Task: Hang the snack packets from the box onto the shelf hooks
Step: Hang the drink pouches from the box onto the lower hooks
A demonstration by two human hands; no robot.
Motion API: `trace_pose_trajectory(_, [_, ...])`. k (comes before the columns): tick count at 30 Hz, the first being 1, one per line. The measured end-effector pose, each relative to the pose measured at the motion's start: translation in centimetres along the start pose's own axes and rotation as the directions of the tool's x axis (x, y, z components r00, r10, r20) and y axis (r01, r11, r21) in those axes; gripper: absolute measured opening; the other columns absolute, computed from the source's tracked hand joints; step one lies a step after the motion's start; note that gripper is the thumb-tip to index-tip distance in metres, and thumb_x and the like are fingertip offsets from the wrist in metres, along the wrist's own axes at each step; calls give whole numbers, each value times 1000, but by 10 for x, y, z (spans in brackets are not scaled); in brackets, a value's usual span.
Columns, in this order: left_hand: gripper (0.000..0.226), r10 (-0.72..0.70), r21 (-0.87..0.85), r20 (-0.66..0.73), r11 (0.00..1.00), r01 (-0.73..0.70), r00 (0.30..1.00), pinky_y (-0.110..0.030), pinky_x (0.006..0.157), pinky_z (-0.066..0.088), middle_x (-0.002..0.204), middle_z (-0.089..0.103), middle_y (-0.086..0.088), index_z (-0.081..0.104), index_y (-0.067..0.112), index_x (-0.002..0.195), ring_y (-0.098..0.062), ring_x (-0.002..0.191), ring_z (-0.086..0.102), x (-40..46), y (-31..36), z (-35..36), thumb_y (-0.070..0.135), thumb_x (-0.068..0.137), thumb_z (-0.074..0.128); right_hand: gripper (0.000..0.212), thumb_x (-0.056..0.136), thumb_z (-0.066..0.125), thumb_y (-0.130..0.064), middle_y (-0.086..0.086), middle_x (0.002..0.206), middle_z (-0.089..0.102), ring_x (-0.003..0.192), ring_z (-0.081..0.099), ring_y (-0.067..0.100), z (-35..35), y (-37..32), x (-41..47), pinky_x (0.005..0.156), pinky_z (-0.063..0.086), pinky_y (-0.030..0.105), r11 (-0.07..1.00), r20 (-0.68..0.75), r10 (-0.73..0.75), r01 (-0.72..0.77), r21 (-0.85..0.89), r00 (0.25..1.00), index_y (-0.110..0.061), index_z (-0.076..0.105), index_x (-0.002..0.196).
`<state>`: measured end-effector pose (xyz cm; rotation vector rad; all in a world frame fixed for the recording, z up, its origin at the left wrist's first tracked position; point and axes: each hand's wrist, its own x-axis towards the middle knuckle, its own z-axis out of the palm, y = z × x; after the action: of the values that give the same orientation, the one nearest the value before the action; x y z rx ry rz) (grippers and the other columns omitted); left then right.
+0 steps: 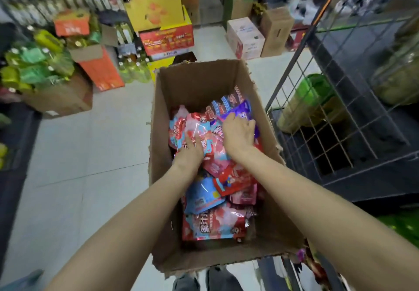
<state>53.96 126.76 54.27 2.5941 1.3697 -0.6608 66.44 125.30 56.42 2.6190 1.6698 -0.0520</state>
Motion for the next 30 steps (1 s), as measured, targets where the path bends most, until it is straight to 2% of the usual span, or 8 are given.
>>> trace_pose_trajectory(7, [31,140,17,-35,990,-140,990,-42,91,42,124,53,-21,52,-1,121,-38,117,52,-16,-5,-33,-1,92,41,36,91,45,3,22,129,48,120,47,38,-17,19,-4,90,44,42,995,134,4,-18,103,991,-1,41,127])
trace_pose_trajectory(14, [69,94,-317,-483,908,-274,870,-35,70,39,123,50,-33,8,19,151,-45,95,56,-45,-26,-56,7,92,41,7,94,45,-9,26,99,59,92,59,40,-57,23,-55,71,45,40,899,76,-19,-16,439,997,-9,39,91])
trace_pose_trajectory(17, [52,141,-417,-617,776,-474,774,-36,71,37,88,66,-24,37,15,143,-40,85,60,-81,-30,-78,8,92,44,7,96,43,-8,21,80,57,79,58,38,-92,25,-100,69,46,42,841,-92,61,-1,540,994,-4,42,101])
trace_pose_trajectory(20, [27,179,-447,-697,649,-615,695,-30,71,38,80,70,-13,69,8,100,-32,76,64,-127,-19,-102,9,90,44,6,98,41,-8,18,74,54,77,58,40,-133,29,-153,67,42,42,805,-236,87,71,589,968,-5,40,103])
trace_pose_trajectory(22, [23,229,-495,-674,565,-660,702,-28,68,41,68,66,-8,72,9,90,-25,64,59,-158,-5,-115,7,89,49,7,97,42,-10,23,81,59,78,59,44,-158,30,-191,68,48,51,790,-313,126,96,606,941,-12,36,100])
trace_pose_trajectory(25, [24,399,-587,-627,321,-743,669,-33,85,52,79,72,-7,72,22,89,-21,77,68,-208,18,-131,20,79,50,10,96,51,-11,13,72,58,66,54,28,-184,38,-247,65,42,38,811,-442,241,71,581,864,-6,48,104])
trace_pose_trajectory(27, [35,556,-570,-604,198,-797,571,-37,91,50,91,71,-9,71,36,94,-19,88,67,-240,40,-138,27,70,48,5,93,55,-10,5,72,58,65,50,23,-198,51,-288,66,36,33,790,-467,356,6,613,810,-8,54,96])
trace_pose_trajectory(30, [38,676,-374,-629,171,-912,384,-30,88,50,94,72,-11,73,17,102,-13,86,66,-278,83,-142,32,73,54,7,89,58,-8,1,80,62,76,58,14,-214,77,-352,68,37,23,753,-434,505,-134,644,746,-8,62,95])
